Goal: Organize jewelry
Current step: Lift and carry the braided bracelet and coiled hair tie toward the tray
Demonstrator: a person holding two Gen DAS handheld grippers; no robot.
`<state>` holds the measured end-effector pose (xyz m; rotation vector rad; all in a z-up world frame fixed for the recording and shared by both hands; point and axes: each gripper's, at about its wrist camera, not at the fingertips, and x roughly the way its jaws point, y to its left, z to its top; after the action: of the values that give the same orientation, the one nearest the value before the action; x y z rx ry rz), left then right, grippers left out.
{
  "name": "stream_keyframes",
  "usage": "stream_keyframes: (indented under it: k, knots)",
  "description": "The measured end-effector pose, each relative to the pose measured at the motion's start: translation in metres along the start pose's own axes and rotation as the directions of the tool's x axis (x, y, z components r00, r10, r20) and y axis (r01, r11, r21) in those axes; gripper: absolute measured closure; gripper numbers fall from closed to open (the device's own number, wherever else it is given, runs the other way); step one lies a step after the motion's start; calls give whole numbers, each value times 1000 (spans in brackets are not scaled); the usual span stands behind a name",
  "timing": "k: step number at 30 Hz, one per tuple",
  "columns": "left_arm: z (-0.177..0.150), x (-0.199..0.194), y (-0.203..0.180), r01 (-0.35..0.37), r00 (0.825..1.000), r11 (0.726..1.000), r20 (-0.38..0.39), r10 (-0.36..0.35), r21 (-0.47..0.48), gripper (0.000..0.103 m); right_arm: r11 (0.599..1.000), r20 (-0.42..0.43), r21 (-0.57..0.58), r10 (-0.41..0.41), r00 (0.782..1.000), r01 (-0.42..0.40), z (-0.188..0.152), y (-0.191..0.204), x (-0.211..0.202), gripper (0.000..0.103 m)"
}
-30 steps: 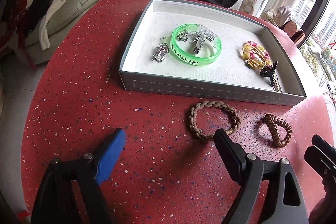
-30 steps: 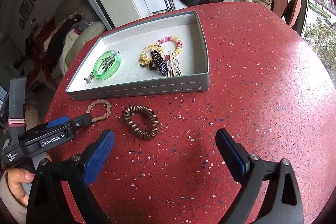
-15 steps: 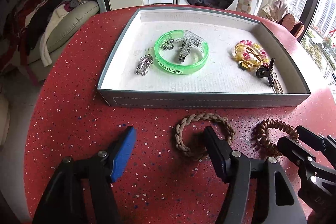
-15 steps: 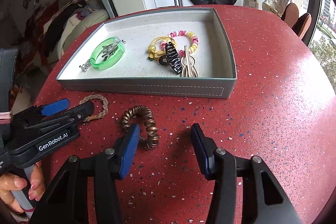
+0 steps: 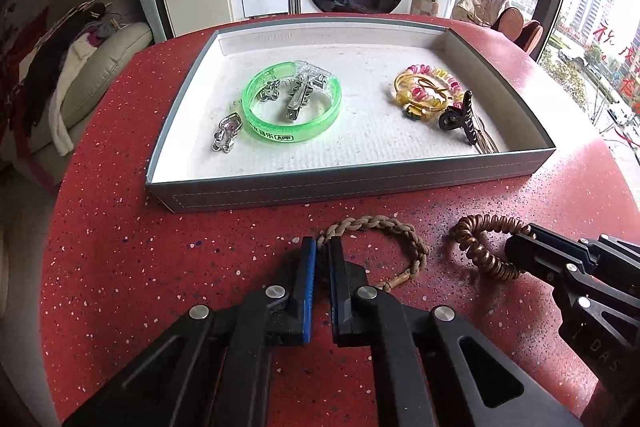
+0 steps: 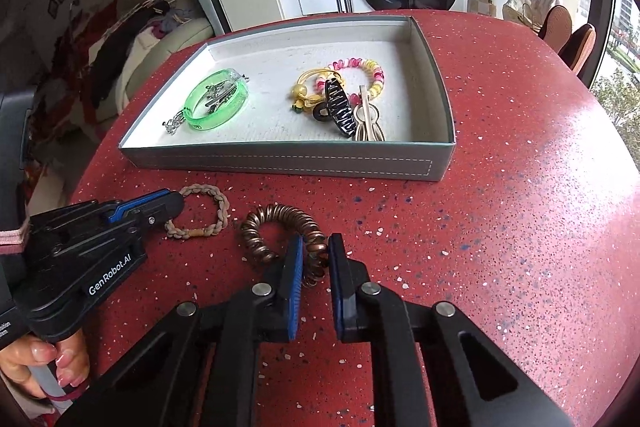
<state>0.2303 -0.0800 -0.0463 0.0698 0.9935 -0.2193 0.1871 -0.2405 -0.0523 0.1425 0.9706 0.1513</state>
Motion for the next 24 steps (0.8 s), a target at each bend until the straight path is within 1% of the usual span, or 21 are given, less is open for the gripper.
stream_keyframes:
  k: [2, 16, 24]
  knots:
    - [-3, -3, 4, 18, 1000, 1000, -2, -18, -8, 78, 1000, 6, 14, 7, 1000, -7, -1, -2, -5, 89]
    - [-24, -41, 19, 71, 997, 997, 37, -72, 8, 78, 992, 19, 110, 54, 998, -55, -25, -5, -34, 89]
    - [-31, -57, 25, 103, 993, 994, 59, -104, 18, 78, 992, 15, 120, 48, 999, -50, -35, 2, -42, 89]
